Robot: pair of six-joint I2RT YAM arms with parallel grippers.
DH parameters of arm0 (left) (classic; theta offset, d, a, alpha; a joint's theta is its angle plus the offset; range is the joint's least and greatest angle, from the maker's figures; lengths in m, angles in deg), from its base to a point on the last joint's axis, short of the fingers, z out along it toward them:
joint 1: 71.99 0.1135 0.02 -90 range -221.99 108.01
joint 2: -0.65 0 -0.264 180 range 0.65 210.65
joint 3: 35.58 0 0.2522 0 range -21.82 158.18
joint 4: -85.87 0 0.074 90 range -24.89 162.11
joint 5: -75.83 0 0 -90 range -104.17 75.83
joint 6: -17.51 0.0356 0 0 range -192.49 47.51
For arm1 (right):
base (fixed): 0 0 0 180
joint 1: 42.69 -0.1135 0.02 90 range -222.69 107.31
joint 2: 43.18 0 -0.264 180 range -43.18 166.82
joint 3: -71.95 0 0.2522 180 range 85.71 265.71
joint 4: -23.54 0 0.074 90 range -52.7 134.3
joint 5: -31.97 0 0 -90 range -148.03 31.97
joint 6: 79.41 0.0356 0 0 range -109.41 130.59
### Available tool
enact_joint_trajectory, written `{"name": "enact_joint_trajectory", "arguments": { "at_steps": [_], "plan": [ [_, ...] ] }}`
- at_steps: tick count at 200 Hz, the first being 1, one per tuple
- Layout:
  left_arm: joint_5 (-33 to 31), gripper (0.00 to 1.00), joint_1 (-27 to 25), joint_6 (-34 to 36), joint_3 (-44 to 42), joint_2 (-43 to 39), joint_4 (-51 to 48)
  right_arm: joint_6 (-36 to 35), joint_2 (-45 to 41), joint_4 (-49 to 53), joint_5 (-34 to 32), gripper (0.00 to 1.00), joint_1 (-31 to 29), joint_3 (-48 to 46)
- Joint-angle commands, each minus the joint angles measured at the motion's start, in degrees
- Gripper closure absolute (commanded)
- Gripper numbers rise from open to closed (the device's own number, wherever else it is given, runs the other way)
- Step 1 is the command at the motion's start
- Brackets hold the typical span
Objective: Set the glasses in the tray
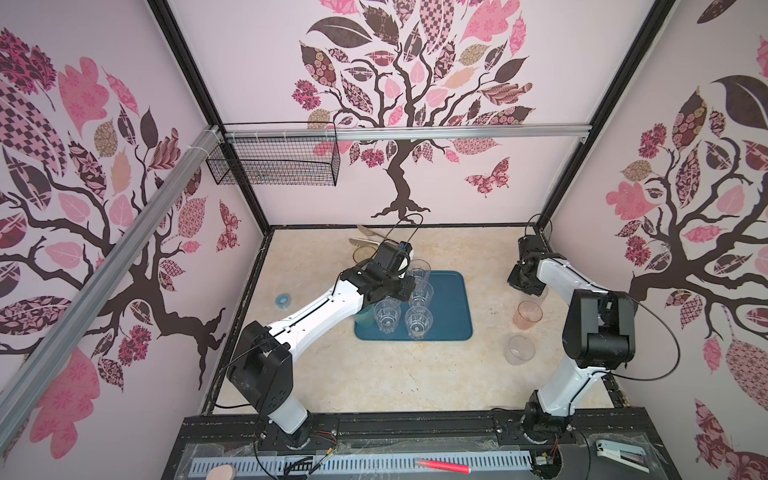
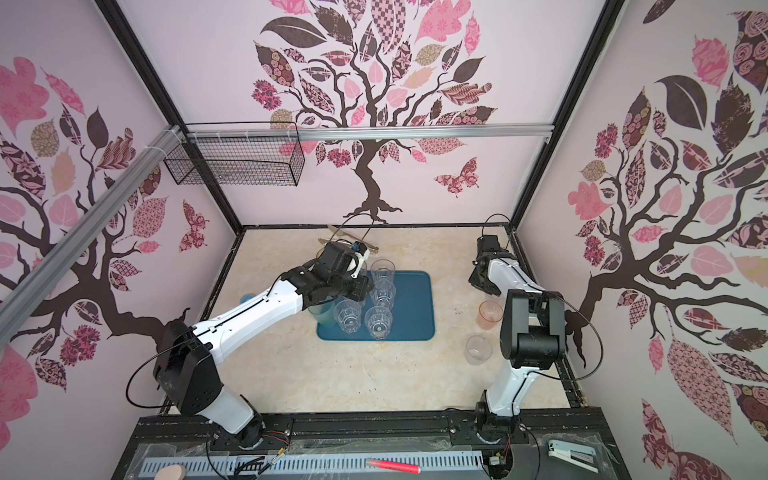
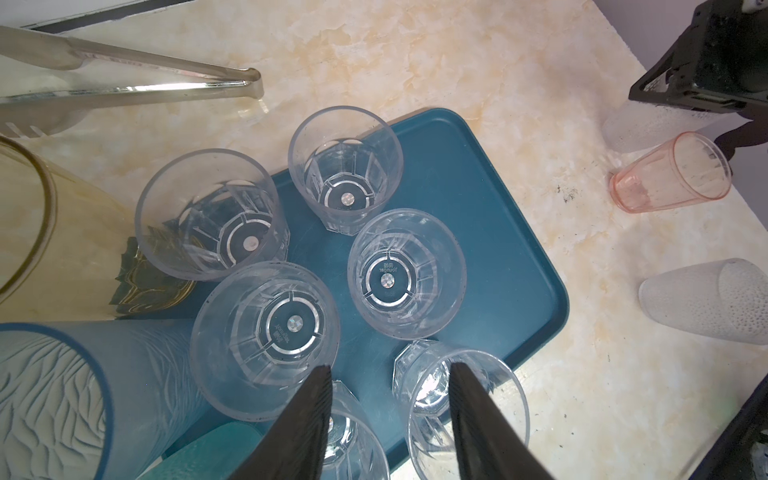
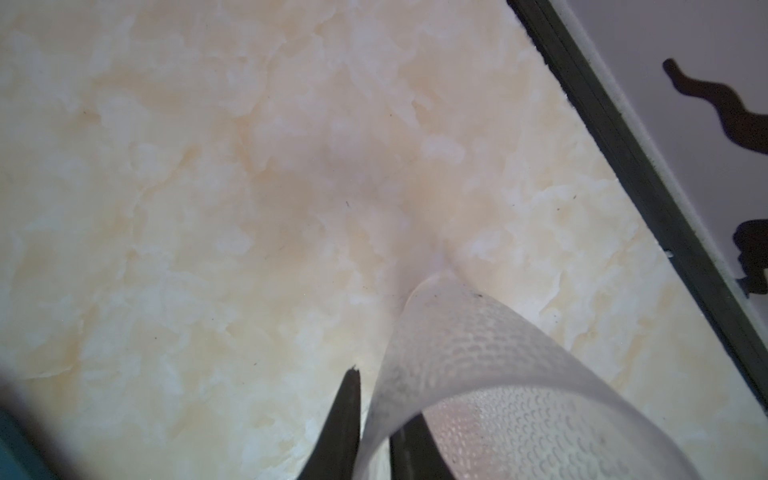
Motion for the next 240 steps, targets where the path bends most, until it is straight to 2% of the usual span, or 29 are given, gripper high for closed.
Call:
{"name": "enact_joint_trajectory", "arguments": {
  "at_steps": [1,41,70,118,146,174,240],
  "plan": [
    [-2.4,0.51,0.3,0.8,-0.5,-1.6,-0.8,-0.2,0.1,1.2,-0.1,0.89,0.0,2.5],
    [-6.0,0.51,5.5,-0.6,0.2,-4.7,-4.8,-0.9,-1.4,4.0,-0.6,0.98,-2.7,8.0],
    [-8.1,0.51,9.0,-1.3,0.5,-6.6,-7.0,-1.8,-1.5,7.8,-0.3,1.0,-7.5,13.6],
    [-9.6,0.52,13.9,-1.7,-1.1,-9.4,-9.1,-4.7,-2.0,15.5,7.7,1.0,-19.2,18.0],
    [-8.7,0.52,14.1,-2.1,-1.8,-9.5,-8.5,-6.0,-0.4,18.0,13.2,1.0,-23.9,17.5],
    [-5.1,0.52,14.1,-3.3,-1.9,-9.1,-7.8,-5.5,2.2,15.9,15.2,1.0,-25.9,17.7],
    [-4.3,0.53,14.1,-4.3,-3.6,-9.4,-6.3,-5.8,12.0,15.0,14.0,1.0,-28.9,23.8]
  ]
}}
